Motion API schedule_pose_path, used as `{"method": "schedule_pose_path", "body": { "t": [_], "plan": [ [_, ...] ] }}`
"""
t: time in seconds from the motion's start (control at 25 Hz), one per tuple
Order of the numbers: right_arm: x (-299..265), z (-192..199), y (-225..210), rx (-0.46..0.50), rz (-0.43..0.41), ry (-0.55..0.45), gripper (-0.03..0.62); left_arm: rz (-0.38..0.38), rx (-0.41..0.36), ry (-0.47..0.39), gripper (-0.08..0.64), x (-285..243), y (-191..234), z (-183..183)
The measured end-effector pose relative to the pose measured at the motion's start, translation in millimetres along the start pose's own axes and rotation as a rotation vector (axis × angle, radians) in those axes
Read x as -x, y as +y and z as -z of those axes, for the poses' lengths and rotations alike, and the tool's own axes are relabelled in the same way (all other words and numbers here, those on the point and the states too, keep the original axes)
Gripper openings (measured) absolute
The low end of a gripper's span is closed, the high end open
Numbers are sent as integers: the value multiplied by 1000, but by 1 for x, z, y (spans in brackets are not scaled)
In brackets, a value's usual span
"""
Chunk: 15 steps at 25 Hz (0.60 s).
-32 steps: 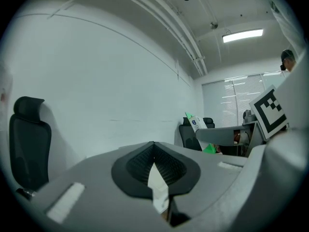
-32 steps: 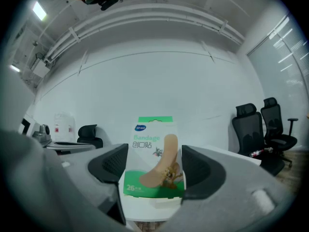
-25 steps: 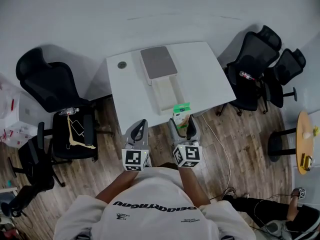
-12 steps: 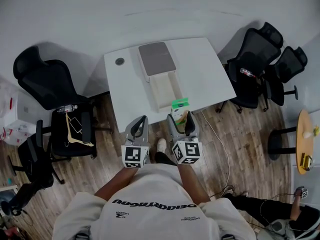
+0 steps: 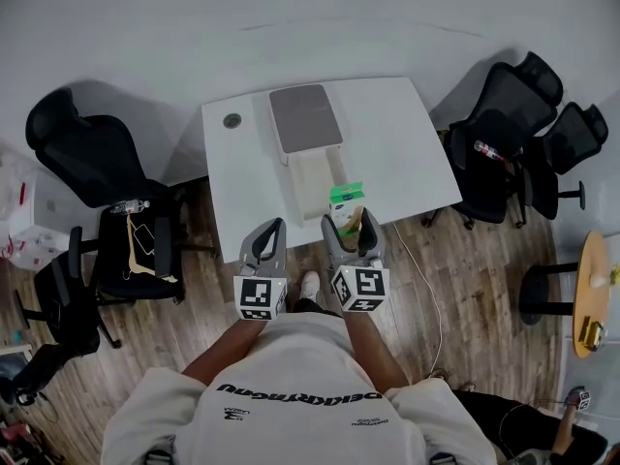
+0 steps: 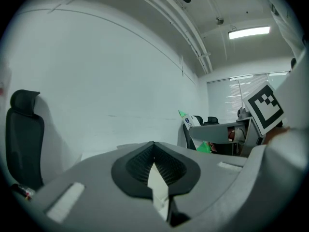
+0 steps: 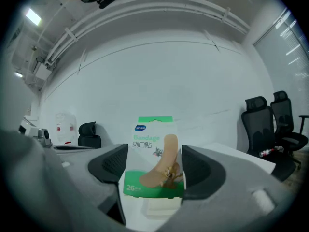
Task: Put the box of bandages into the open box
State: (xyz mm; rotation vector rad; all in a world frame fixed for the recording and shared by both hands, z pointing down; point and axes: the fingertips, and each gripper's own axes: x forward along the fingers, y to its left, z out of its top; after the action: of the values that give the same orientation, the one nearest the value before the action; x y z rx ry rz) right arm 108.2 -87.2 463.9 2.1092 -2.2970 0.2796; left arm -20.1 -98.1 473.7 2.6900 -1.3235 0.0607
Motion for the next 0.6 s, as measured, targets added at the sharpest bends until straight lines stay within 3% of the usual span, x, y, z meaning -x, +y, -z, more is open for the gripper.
{"method": "schedule_pose_path", "body": {
  "t": [0.6],
  "plan": [
    [-61, 23, -37, 1, -44, 91, 345, -42, 4, 30, 0, -63, 8, 11]
  ]
}}
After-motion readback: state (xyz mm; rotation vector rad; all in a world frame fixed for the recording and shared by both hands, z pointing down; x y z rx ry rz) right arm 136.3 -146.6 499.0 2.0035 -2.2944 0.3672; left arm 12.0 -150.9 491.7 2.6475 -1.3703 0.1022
